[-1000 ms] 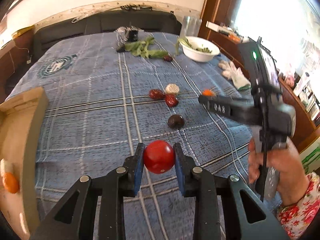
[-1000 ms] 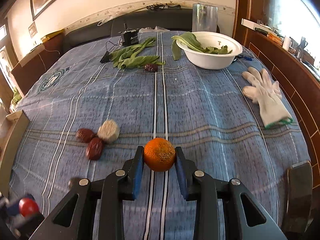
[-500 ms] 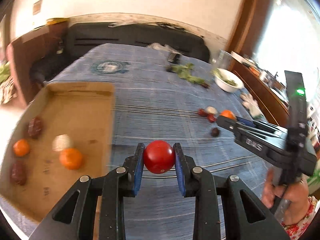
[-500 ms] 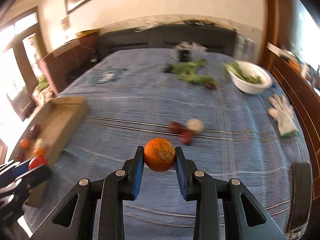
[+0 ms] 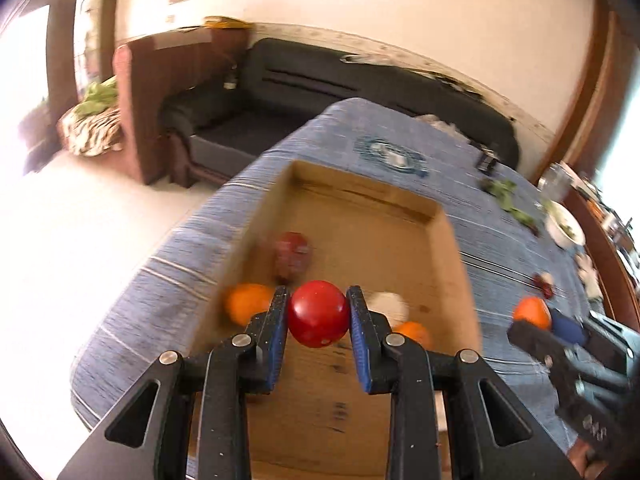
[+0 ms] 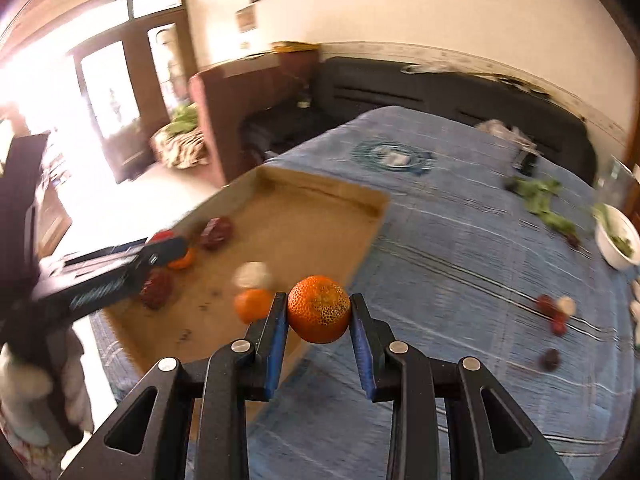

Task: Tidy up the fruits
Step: 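Carry the tomato and orange over the box with both tools, then open both tools to drop the tomato and orange into the box, then move both open tools back over the remaining fruit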

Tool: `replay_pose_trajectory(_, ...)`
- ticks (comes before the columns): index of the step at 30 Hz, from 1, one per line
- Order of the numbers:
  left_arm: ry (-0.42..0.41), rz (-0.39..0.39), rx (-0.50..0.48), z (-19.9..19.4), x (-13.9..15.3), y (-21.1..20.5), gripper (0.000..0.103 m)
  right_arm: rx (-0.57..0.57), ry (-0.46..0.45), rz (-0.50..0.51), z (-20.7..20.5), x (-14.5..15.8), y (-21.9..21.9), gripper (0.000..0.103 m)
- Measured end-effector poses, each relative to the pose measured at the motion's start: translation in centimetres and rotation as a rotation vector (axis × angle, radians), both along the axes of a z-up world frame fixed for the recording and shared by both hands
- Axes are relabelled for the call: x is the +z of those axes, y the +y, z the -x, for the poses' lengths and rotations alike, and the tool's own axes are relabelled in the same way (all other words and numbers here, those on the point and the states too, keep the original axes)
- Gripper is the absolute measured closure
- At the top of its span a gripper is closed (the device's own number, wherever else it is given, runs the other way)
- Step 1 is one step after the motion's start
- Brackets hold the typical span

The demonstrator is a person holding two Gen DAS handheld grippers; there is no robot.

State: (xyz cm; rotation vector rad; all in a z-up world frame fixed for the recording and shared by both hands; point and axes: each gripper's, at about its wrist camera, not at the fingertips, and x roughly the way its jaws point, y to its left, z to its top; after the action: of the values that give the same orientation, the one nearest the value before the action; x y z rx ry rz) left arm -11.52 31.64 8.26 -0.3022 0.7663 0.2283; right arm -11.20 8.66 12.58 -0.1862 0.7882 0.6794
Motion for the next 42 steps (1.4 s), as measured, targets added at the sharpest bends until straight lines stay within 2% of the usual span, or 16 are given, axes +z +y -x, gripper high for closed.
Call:
replay_pose_trajectory(6,0.062,-0.017,0.02,-1.3,-1.1,2.3,0.075,0.063,0.063,0.006,0.4,-1.5,3.3,0.07)
replay_pose_trajectory(10,0.075,-0.027,-0.015,-1.5,-1.8,1.7,0.075,0.111,0.093,0.024,1.2,-3.0,4.8,0.07)
replay_pose_trajectory(17,0.083,-0.054,-0.035,-2.0,-2.2,0.8,0.075,0.146,0.091,0.077,1.4,-5.3,6.7,0.069)
replay_pose_trajectory(21,0.088,-0.067,-0.038,-2.2,-2.2,0.5,0.07,0.146,0.102,0.077,1.3,-6.1,6.9,0.069)
replay_pose_trajectory(28,0.076,-0.022,-0.01,-1.4,-1.5,0.9,0.057,0.158,0.072,0.099,2.3,-5.8,6.9,0.067)
replay_pose_trajectory(30,0.055,-0.008,0.0,-0.7,-0.8,0.9,0.052,0.155,0.047,0.092,2.7,-5.2,6.7,0.054)
replay_pose_trajectory(32,0.037,-0.007,0.01,0.0,0.0,0.8,0.048,0.147,0.023,0.08,3.0,-4.6,6.3,0.045)
replay_pose_trajectory(38,-0.035,-0.004,0.026,2.2,2.9,0.0,0.04,0.127,-0.01,0.038,4.1,-2.7,4.6,0.044)
replay_pose_trajectory(42,-0.069,-0.01,-0.002,3.2,4.3,-1.8,0.037,0.106,-0.026,0.016,4.7,-1.8,3.0,0.043)
